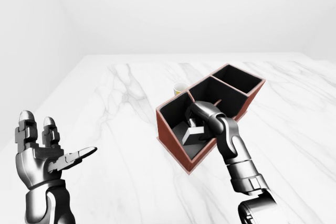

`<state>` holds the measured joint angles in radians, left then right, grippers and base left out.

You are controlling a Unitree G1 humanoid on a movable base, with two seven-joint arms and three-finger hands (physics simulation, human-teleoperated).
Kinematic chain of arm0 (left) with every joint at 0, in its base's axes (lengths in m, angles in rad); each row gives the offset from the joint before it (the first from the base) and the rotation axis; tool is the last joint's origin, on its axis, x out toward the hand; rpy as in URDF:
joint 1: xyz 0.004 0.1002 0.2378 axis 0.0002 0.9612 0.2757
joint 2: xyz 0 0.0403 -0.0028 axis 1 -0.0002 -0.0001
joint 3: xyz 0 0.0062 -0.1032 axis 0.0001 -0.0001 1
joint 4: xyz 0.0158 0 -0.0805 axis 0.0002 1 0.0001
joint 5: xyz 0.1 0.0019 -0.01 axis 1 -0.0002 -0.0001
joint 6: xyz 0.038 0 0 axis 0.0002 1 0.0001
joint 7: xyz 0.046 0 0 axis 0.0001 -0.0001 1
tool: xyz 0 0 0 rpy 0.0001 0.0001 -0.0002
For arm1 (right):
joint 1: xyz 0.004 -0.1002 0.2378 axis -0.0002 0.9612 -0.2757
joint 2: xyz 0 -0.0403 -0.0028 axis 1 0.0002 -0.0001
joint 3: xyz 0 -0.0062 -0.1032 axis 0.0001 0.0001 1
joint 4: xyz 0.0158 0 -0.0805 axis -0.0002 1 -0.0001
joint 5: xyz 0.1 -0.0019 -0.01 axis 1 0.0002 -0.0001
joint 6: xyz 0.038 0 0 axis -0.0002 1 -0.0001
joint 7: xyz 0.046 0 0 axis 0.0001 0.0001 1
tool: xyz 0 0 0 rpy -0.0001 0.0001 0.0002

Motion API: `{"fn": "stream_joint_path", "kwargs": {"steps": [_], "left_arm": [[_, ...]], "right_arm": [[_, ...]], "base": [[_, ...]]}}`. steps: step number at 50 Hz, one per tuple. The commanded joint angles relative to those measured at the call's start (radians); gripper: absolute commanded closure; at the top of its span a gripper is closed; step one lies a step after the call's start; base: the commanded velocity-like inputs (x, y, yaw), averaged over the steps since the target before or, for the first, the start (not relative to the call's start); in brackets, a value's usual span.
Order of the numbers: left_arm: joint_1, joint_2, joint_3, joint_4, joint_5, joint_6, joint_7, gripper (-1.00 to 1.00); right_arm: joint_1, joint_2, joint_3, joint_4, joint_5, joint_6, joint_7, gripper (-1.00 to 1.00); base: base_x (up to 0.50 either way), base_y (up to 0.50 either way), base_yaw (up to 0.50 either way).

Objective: Pick up the book and place it in the left compartment of the caddy.

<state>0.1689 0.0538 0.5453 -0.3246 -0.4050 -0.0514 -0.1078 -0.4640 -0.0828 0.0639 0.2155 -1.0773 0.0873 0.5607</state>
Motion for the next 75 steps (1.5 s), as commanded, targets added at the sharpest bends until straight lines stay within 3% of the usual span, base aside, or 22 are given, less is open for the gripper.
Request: {"fn": "stream_joint_path", "kwargs": {"steps": [1,10,36,42,43,44,63,69,75], "left_arm": [[0.003,-0.003,0.001,-0.008,-0.001,0.003,-0.001,-1.00],[0.004,-0.004,0.001,-0.012,0.000,0.006,-0.001,-1.00],[0.002,-0.003,0.004,-0.005,-0.004,0.002,-0.003,-1.00],[0.000,0.000,0.003,-0.007,-0.011,0.014,-0.006,-1.00],[0.000,0.000,0.002,-0.009,-0.012,0.016,-0.005,-1.00],[0.000,0.000,0.001,-0.012,-0.009,0.017,-0.004,-1.00],[-0.003,0.001,0.002,-0.012,-0.011,0.016,0.001,-1.00],[-0.001,-0.002,-0.003,-0.002,-0.008,0.004,-0.003,-1.00],[0.001,-0.003,-0.003,-0.011,-0.009,0.010,0.000,-1.00]], "right_arm": [[0.005,0.013,0.001,0.062,0.013,0.000,-0.087,1.00],[0.006,0.021,0.011,0.128,0.035,0.000,-0.146,1.00],[-0.003,0.018,0.017,0.182,0.004,0.000,-0.175,1.00],[0.003,0.026,0.026,0.196,0.000,0.000,-0.179,1.00],[0.005,0.028,0.027,0.192,0.000,0.000,-0.177,0.76],[0.007,0.028,0.030,0.188,-0.007,0.000,-0.168,-1.00],[0.027,0.040,0.038,0.125,-0.038,0.000,-0.121,-1.00],[0.050,0.042,0.041,-0.003,-0.084,0.000,-0.041,-1.00],[0.059,0.051,0.042,-0.207,-0.169,0.000,0.108,-1.00]], "base": [[0.00,0.00,0.00],[0.00,0.00,0.00],[0.00,0.00,0.00],[0.00,0.00,0.01],[0.00,0.00,0.00],[0.00,0.00,0.01],[0.01,0.00,0.01],[0.01,0.00,0.01],[0.00,0.00,0.00]]}}
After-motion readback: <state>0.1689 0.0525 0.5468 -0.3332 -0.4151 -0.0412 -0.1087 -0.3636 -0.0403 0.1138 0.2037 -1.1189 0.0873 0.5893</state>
